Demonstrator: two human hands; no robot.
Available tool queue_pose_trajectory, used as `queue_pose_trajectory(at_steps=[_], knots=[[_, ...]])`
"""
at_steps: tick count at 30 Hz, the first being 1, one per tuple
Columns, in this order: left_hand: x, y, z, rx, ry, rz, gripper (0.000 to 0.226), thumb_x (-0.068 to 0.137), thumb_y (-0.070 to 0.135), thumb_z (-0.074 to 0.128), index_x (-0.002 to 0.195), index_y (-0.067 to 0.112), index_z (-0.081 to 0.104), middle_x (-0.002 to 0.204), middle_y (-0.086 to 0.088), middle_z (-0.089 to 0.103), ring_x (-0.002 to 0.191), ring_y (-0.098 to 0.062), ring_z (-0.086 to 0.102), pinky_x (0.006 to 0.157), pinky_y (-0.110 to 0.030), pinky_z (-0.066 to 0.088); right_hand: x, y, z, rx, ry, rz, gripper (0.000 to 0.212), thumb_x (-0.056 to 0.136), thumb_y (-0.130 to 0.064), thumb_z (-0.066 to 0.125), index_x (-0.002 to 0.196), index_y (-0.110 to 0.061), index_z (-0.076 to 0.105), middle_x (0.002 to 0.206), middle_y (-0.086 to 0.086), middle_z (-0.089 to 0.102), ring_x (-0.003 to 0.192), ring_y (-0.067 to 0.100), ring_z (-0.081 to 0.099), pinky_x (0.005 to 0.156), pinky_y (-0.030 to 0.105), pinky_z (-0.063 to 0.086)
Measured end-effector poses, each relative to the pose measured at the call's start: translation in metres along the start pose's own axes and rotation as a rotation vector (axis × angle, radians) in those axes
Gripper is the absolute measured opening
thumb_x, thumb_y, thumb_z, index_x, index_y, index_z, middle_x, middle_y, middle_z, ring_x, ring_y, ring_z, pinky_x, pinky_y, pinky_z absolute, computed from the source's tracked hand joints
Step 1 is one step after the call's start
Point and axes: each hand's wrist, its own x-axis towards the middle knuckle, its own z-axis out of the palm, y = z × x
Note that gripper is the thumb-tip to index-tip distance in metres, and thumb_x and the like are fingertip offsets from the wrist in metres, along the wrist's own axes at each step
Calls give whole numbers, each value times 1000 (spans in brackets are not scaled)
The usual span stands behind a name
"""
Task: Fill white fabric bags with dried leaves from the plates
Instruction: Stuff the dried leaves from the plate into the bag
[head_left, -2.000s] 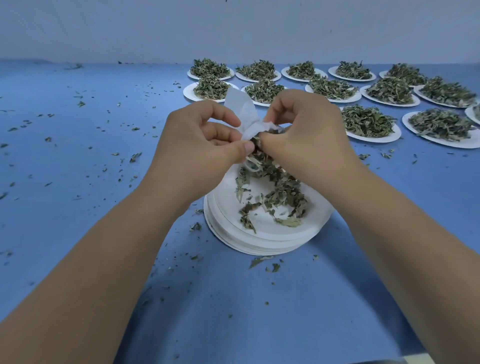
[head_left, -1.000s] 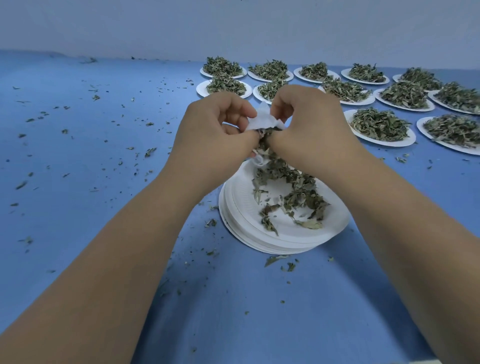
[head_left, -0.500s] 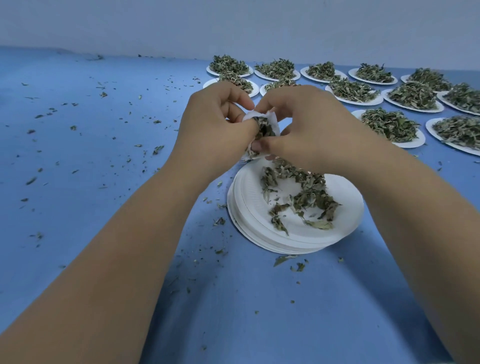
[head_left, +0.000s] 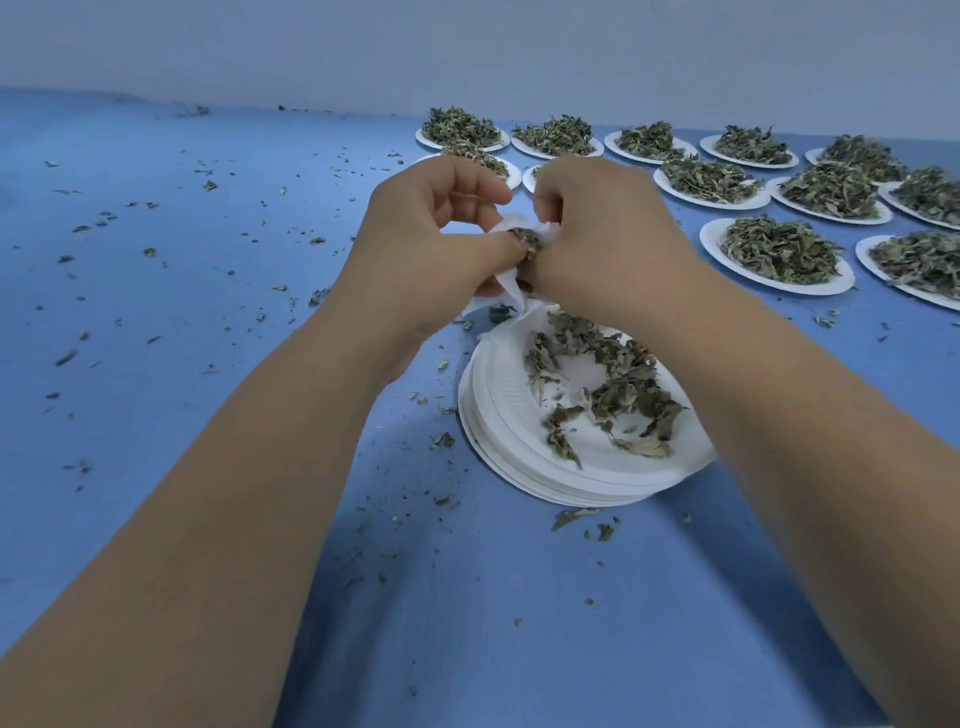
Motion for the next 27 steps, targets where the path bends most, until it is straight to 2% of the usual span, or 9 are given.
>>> queue_pose_trajectory(at_steps=[3,5,8,12,16,18,20,24,27], knots=[[1,-2,-3,82,83,39,25,83,2,74,103,13,66,105,-1,66,89,-16,69,72,-38,62,-5,1,-13,230,-113,9,26,77,-24,77,90,-24,55,88,-12,59,65,4,51,44,11,36],[2,-3,-3,239,170,79,25,80,9,73,100,22,66,107,8,67,78,-22,68,76,-38,60,-7,1,-19,332,-191,37,27,79,-23,78,96,-30,58,97,-14,64,60,0,57,41,10,39],[1,-3,0,296,187,127,25,78,14,74,100,24,66,106,13,68,55,-18,56,71,-25,53,-4,0,-14,231,-67,-17,13,85,-21,69,92,-30,62,92,-10,67,62,0,57,46,6,37],[-3,2,2,266,53,119,35,72,20,66,107,26,66,109,14,67,55,-6,51,68,-10,48,-1,-1,0,147,38,-36,8,84,-24,68,91,-24,63,78,-10,62,71,3,54,55,10,36],[-2,0,-12,328,-44,133,57,70,24,50,124,40,56,127,22,56,95,-1,55,79,-16,44,8,-2,-1,286,42,4,20,83,-24,74,99,-23,61,76,-7,63,68,7,56,64,27,44],[2,-8,-24,452,-109,148,78,70,21,55,141,51,40,145,24,40,134,1,37,90,-16,38,13,-6,-9,421,28,12,27,80,-17,79,101,-21,63,77,-5,65,65,9,58,63,26,47],[7,-14,-31,434,-193,104,101,69,16,68,150,55,23,159,17,26,147,0,23,88,-14,40,15,-12,-15,619,-35,8,32,80,-9,82,106,-13,64,76,0,67,65,15,63,61,31,54],[17,-25,-28,373,-85,184,78,69,19,86,133,44,48,120,31,58,104,8,61,77,-16,52,14,-19,-15,924,-149,57,24,87,1,75,106,-5,62,85,12,69,76,21,71,75,36,63],[17,-30,-31,317,39,136,58,71,25,86,114,43,52,91,36,63,81,11,63,64,-8,48,0,-8,-19,945,-114,80,15,94,-16,71,107,-11,64,93,7,73,87,18,73,83,39,62]])
